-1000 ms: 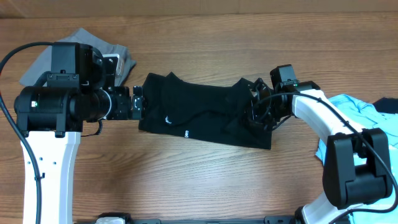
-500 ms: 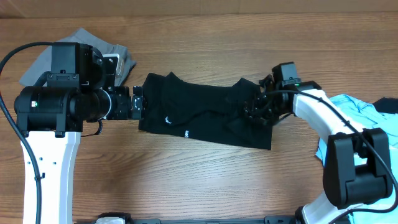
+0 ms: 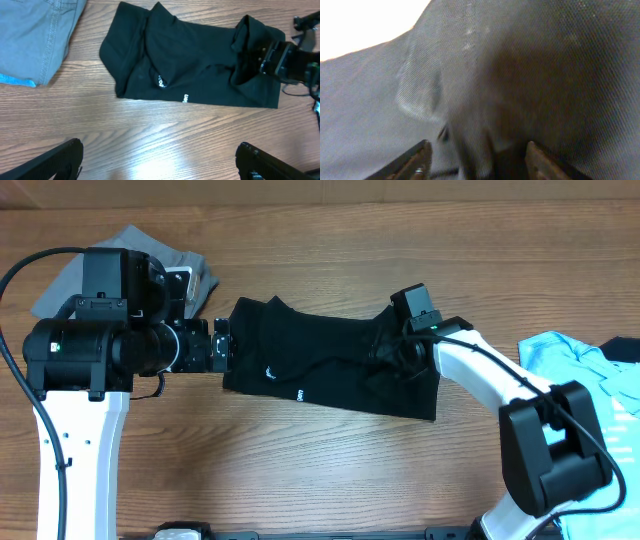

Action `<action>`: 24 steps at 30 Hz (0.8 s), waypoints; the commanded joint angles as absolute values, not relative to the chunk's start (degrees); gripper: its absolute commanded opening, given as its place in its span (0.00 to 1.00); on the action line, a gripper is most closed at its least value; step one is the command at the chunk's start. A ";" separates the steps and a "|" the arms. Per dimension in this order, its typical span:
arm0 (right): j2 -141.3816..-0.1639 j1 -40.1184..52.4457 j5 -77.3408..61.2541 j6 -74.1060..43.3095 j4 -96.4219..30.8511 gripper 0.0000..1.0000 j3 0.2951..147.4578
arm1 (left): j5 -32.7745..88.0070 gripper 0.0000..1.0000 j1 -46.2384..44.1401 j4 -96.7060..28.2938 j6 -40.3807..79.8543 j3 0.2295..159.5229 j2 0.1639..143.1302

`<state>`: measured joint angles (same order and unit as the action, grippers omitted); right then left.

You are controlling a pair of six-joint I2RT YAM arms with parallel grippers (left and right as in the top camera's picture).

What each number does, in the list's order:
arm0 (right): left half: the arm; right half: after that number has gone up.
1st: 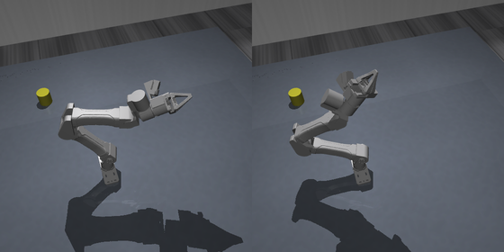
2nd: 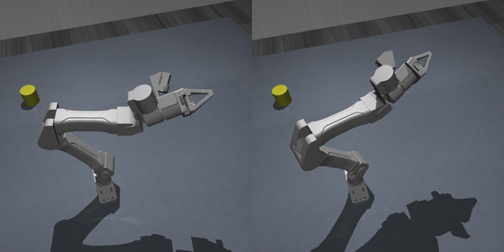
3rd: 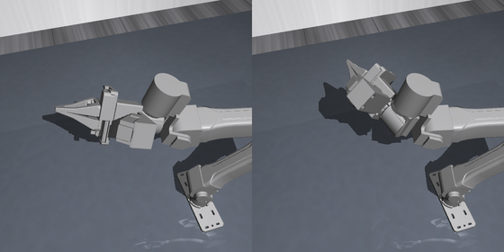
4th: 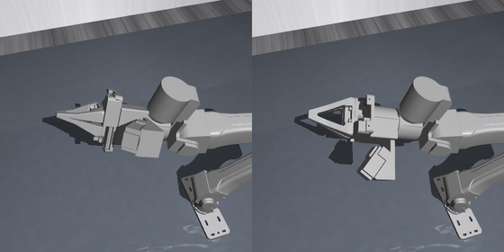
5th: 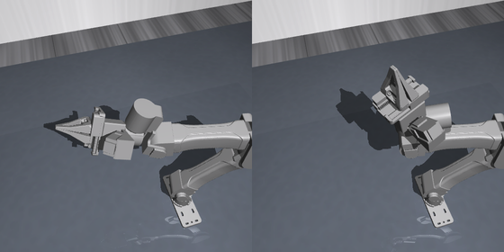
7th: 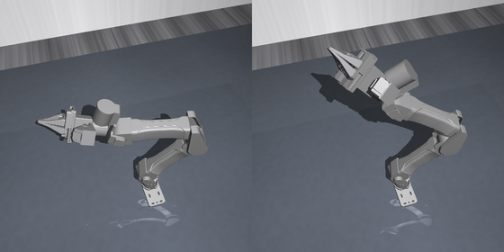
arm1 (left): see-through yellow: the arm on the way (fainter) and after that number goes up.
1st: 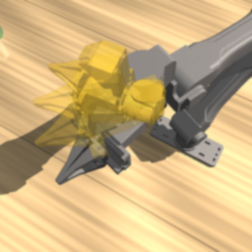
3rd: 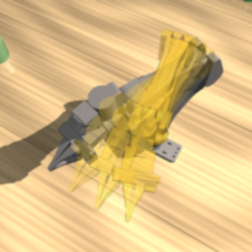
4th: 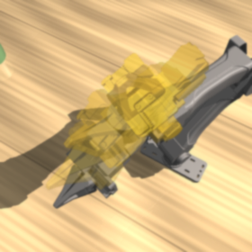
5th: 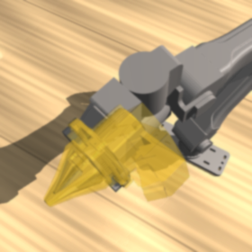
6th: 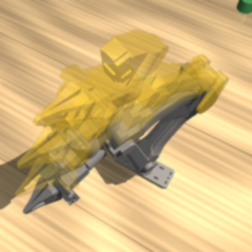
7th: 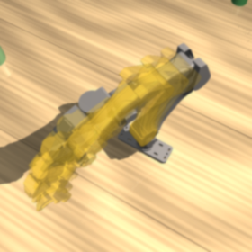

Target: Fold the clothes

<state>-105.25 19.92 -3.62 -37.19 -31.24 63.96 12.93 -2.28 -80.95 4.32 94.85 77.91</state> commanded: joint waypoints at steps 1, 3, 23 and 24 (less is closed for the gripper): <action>-109.12 20.29 -0.80 -39.51 -29.78 0.58 64.47 | 15.11 1.00 -2.66 -80.64 3.86 94.96 77.47; -109.67 20.29 -1.15 -39.48 -29.61 0.50 64.47 | 15.07 1.00 -2.66 -80.62 3.86 94.96 77.47; -105.75 19.62 -12.73 -23.46 -44.29 0.59 71.66 | 15.05 1.00 -2.66 -80.71 3.84 94.96 77.47; -105.75 20.75 -13.72 -21.26 -44.58 0.59 71.66 | 15.05 1.00 -2.66 -80.71 3.84 94.96 77.47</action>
